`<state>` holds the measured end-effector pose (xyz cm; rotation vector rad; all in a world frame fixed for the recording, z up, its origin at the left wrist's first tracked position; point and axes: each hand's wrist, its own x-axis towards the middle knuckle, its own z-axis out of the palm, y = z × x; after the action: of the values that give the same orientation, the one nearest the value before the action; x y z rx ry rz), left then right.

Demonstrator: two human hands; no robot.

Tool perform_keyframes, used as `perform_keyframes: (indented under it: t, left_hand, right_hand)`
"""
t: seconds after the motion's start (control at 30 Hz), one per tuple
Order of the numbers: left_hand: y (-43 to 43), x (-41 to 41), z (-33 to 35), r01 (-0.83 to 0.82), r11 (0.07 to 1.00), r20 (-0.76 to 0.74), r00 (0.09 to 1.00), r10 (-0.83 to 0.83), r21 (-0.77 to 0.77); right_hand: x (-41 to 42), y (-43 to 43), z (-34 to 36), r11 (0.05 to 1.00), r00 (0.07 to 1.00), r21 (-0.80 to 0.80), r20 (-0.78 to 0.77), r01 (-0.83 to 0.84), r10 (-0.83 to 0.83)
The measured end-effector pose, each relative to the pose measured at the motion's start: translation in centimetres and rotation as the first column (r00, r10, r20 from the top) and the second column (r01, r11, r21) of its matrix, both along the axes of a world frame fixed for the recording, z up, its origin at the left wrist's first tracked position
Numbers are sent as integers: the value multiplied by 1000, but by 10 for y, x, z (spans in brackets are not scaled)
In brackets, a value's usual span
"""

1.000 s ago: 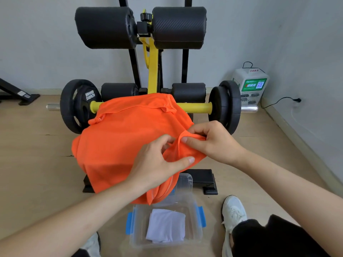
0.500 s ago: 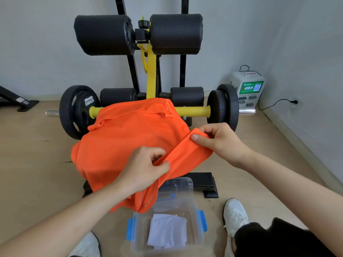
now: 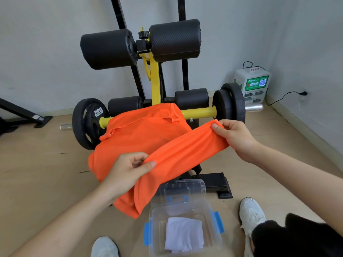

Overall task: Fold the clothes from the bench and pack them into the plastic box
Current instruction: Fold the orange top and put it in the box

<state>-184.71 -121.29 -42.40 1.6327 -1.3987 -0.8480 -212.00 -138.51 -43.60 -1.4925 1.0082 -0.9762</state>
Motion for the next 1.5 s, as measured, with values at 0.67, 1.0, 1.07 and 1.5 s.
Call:
perform_keyframes:
  t: [0.67, 1.0, 1.07, 1.5]
  left_hand:
    - [-116, 32, 36, -317, 874, 169, 902, 398, -369]
    - [-127, 58, 1, -273, 958, 249, 925, 288, -90]
    - [-117, 62, 9, -237, 967, 237, 938, 252, -89]
    - [-52, 80, -2, -154, 981, 267, 947, 180, -118]
  right_hand:
    - [54, -52, -47, 981, 940, 23, -294, 191, -175]
    - [82, -48, -40, 960, 857, -254, -464, 113, -223]
    - [96, -38, -31, 929, 901, -367, -387, 43, -195]
    - [196, -4, -5, 654, 799, -576, -597, -491, 74]
